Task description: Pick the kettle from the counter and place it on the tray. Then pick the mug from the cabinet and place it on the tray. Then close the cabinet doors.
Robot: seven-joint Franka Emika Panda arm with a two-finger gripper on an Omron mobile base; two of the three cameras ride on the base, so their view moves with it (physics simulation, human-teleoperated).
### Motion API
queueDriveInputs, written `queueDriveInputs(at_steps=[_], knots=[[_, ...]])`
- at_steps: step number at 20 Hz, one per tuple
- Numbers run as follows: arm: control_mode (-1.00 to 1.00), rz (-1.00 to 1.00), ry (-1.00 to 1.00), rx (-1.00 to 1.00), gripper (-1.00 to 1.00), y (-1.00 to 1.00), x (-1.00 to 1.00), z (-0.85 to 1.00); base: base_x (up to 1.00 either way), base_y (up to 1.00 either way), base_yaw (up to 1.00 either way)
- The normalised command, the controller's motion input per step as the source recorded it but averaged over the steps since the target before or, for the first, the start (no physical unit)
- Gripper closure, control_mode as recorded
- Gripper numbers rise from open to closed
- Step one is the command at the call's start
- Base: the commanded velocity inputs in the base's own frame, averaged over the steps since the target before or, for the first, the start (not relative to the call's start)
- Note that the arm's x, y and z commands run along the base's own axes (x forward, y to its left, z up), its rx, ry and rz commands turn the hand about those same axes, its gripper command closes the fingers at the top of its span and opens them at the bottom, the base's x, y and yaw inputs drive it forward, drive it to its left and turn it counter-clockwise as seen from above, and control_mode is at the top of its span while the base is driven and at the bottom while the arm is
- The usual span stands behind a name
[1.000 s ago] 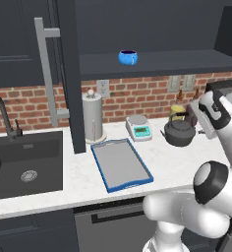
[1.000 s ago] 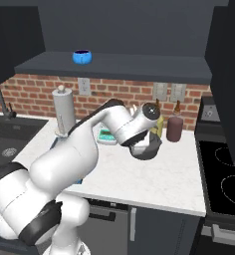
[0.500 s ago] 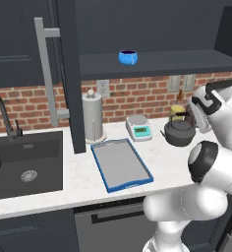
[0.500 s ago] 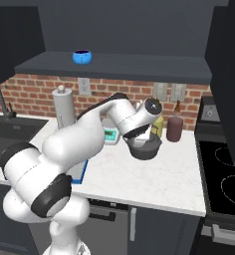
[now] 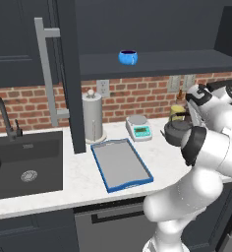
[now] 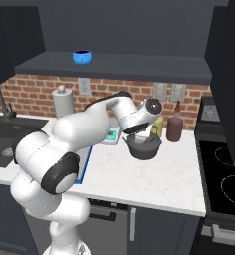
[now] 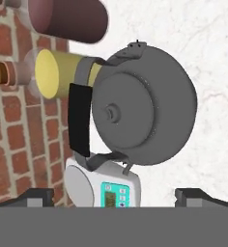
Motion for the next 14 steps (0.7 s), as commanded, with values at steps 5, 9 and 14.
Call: queueDriveInputs(at_steps=[5, 9, 14], knots=[[-1.00, 0.00, 0.00, 0.07, -1.00, -0.25, 0.29, -0.08, 0.00, 0.00, 0.00], [-1.00, 0.00, 0.00, 0.05, -1.00, -0.27, 0.29, -0.10, 0.00, 0.00, 0.00], [-1.00, 0.00, 0.00, 0.00, -1.00, -0.03, 0.33, -0.08, 0.00, 0.00, 0.00]])
